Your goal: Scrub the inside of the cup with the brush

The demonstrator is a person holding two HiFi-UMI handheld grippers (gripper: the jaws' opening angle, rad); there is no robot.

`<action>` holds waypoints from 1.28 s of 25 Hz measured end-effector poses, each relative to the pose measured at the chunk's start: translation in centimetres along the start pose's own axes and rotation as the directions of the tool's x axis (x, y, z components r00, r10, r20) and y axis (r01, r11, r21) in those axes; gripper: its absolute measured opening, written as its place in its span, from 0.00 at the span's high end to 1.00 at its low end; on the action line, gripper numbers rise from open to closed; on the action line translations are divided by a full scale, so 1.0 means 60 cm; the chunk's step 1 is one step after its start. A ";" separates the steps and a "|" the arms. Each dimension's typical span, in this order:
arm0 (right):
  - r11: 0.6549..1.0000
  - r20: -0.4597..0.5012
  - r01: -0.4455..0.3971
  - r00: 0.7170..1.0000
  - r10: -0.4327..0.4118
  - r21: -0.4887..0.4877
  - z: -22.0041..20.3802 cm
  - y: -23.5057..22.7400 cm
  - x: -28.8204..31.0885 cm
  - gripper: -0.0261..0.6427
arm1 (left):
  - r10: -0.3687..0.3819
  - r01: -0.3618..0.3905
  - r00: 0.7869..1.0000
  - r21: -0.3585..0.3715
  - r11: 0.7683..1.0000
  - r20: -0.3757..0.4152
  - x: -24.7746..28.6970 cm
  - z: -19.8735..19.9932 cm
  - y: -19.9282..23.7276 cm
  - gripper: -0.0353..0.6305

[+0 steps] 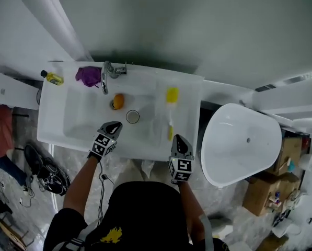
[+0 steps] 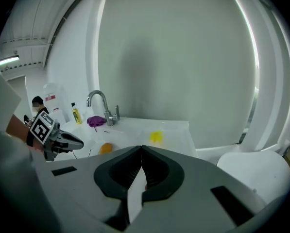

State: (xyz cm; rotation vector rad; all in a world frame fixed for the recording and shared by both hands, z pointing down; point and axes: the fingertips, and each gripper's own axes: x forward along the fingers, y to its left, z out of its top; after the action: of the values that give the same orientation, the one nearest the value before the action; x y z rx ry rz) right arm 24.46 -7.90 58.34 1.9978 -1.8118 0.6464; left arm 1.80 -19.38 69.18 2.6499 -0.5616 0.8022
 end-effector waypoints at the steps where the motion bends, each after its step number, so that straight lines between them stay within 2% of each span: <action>1: 1.000 -0.006 -0.002 1.000 0.002 -0.004 -0.005 -0.009 0.009 0.92 | -0.006 0.005 1.000 -0.034 0.999 -0.011 0.012 -0.011 -0.008 0.91; 4: 1.000 0.001 -0.004 1.000 0.004 -0.014 -0.010 -0.029 0.060 0.92 | -0.026 0.023 0.999 -0.074 0.997 -0.038 0.058 -0.033 -0.012 0.65; 7: 1.000 0.002 0.010 1.000 -0.010 -0.009 -0.022 -0.041 0.111 0.92 | -0.042 0.037 0.996 -0.061 0.997 -0.073 0.102 -0.059 -0.001 0.50; 10: 1.000 -0.008 0.004 1.000 -0.004 -0.021 -0.040 -0.042 0.153 0.82 | -0.087 0.080 0.991 -0.070 0.994 -0.104 0.142 -0.089 -0.003 0.38; 13: 0.999 -0.022 0.012 1.000 -0.012 -0.031 -0.068 -0.041 0.187 0.69 | -0.120 0.107 0.983 -0.098 0.989 -0.139 0.183 -0.112 0.001 0.35; 18: 0.985 -0.008 0.104 0.994 -0.106 -0.137 -0.108 -0.044 0.226 0.68 | -0.149 0.140 0.985 -0.102 0.985 -0.087 0.247 -0.109 0.017 0.28; 22: 0.965 0.023 0.154 0.988 -0.152 -0.212 -0.118 -0.037 0.236 0.66 | -0.163 0.161 0.979 -0.028 0.987 -0.124 0.294 -0.129 0.000 0.28; 24: 0.967 0.036 0.155 0.988 -0.151 -0.204 -0.115 -0.033 0.243 0.65 | -0.137 0.138 0.988 0.008 0.990 -0.070 0.306 -0.121 0.003 0.28; 26: 0.970 0.038 0.152 0.988 -0.147 -0.191 -0.108 -0.032 0.257 0.66 | -0.090 0.091 0.996 0.011 0.996 -0.011 0.312 -0.108 0.016 0.28; 28: 0.973 0.016 0.142 0.990 -0.142 -0.184 -0.107 -0.033 0.271 0.68 | -0.059 0.059 0.998 0.001 0.998 0.009 0.314 -0.103 0.025 0.28; 32: 0.974 -0.018 0.145 0.988 -0.151 -0.175 -0.110 -0.036 0.280 0.72 | -0.053 0.054 0.998 -0.015 0.998 0.020 0.294 -0.092 0.018 0.29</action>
State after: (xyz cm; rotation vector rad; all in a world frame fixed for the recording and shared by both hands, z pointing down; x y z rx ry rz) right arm 27.18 -17.88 73.31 1.9720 -1.6229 0.4554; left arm 12.30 -22.95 83.98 2.6495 -0.4977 0.7537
